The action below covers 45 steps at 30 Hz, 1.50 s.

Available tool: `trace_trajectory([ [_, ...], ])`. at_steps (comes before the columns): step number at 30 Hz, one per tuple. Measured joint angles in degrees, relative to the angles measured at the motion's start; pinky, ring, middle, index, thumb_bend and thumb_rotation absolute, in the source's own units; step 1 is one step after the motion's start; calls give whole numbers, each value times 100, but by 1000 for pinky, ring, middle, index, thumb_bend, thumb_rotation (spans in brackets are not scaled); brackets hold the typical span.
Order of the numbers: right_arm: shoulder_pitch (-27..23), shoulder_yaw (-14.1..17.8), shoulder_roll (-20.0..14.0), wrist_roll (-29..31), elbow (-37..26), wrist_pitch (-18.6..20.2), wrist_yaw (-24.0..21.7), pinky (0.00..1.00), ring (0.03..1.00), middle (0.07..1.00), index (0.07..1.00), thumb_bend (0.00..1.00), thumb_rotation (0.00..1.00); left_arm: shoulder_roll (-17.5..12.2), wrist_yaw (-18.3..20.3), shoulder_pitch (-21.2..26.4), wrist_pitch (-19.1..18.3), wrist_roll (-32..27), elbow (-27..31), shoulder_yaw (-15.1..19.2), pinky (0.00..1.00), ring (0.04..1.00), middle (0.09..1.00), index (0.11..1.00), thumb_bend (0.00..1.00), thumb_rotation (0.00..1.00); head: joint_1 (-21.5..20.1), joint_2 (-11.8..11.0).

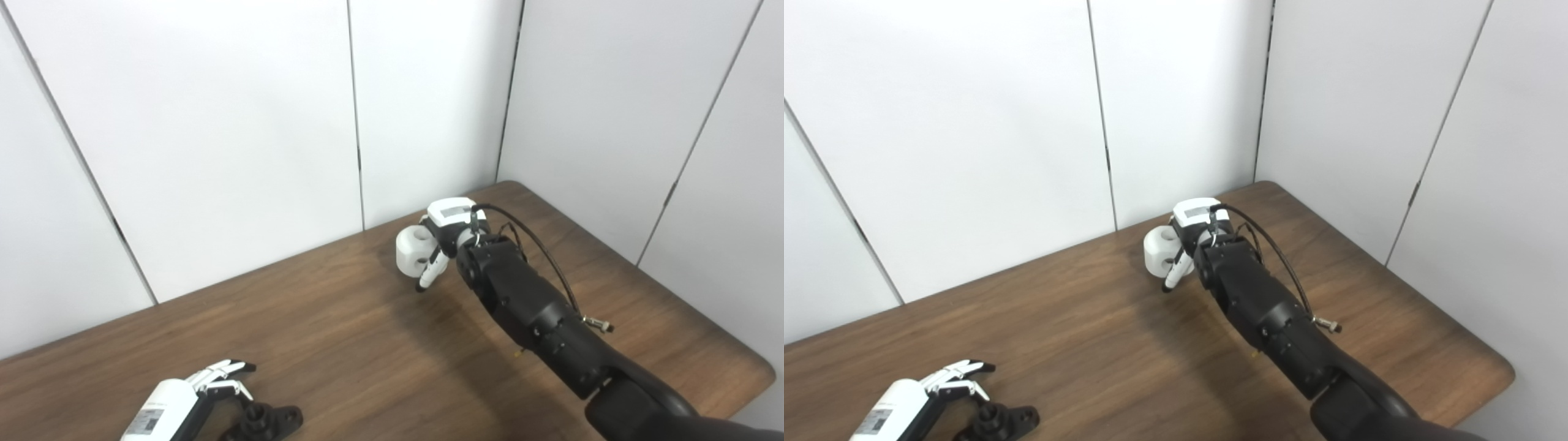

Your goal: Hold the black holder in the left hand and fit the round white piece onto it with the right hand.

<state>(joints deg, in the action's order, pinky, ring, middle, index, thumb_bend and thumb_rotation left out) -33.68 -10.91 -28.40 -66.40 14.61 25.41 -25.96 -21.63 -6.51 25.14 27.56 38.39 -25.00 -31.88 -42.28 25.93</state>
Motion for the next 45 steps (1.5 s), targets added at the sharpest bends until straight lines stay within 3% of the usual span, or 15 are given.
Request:
trace_trajectory([
  [3, 27, 34, 22, 175, 13, -10, 530, 815, 825, 823, 600, 825, 281, -54, 43, -39, -2, -14, 90, 10, 769, 871, 837, 487, 524, 55, 9, 26],
  [4, 39, 58, 34, 255, 25, -29, 739, 817, 810, 798, 544, 676, 218, -81, 61, -44, -2, -15, 119, 10, 768, 871, 837, 487, 524, 54, 9, 27],
  [6, 70, 83, 44, 410, 44, -81, 1114, 805, 783, 755, 496, 551, 163, -114, 104, -55, -4, -22, 165, 16, 768, 872, 840, 487, 524, 54, 18, 35],
  [10, 167, 52, 43, 550, 109, -189, 1700, 794, 764, 718, 483, 520, 147, -144, 256, -90, -29, -29, 279, 69, 765, 873, 842, 487, 524, 54, 53, 70],
  [14, 223, -5, 4, 637, 120, -277, 1920, 804, 770, 716, 483, 518, 147, -163, 363, -123, -59, -39, 371, 105, 758, 872, 841, 487, 523, 53, 114, 106],
  [20, 286, -37, -68, 746, -36, -325, 1922, 785, 760, 702, 483, 520, 147, -180, 548, -202, -329, -44, 663, 128, 762, 872, 841, 488, 523, 53, 501, 264],
  [25, 485, -43, -233, 942, -633, -568, 1888, 734, 736, 692, 483, 522, 147, -180, 678, -219, -499, -44, 798, 128, 770, 879, 851, 488, 523, 53, 1396, 527],
  [28, 576, -41, -334, 1130, -1134, -613, 1598, 715, 740, 697, 482, 522, 144, -171, 700, -233, -541, -44, 813, 125, 778, 891, 861, 488, 524, 54, 1888, 624],
  [30, 611, -41, -404, 1275, -1438, -683, 1392, 717, 746, 701, 482, 523, 145, -136, 680, -229, -536, -42, 763, 118, 777, 896, 865, 488, 524, 57, 1995, 642],
  [34, 650, -103, -421, 1399, -2014, -689, 850, 698, 739, 696, 482, 526, 144, -3, 404, -195, -461, -12, 505, 62, 794, 916, 879, 487, 525, 61, 2739, 747],
  [38, 650, -174, -366, 1447, -2375, -720, 552, 707, 749, 702, 483, 526, 143, 124, 191, -178, -453, 21, 338, -11, 812, 927, 889, 487, 525, 62, 3182, 818],
  [40, 650, -187, -333, 1500, -2513, -777, 482, 687, 743, 700, 482, 526, 143, 139, 182, -163, -457, 30, 329, -31, 814, 929, 893, 488, 525, 63, 3593, 940],
  [42, 651, -184, -335, 1572, -2610, -848, 427, 676, 743, 701, 482, 526, 143, 165, 182, -132, -469, 41, 295, -45, 823, 936, 898, 488, 525, 64, 3595, 941],
  [45, 650, -183, -341, 1684, -2677, -1035, 357, 656, 741, 704, 481, 525, 145, 246, 183, -90, -595, 42, 247, -56, 846, 950, 906, 489, 524, 65, 3981, 1063],
])
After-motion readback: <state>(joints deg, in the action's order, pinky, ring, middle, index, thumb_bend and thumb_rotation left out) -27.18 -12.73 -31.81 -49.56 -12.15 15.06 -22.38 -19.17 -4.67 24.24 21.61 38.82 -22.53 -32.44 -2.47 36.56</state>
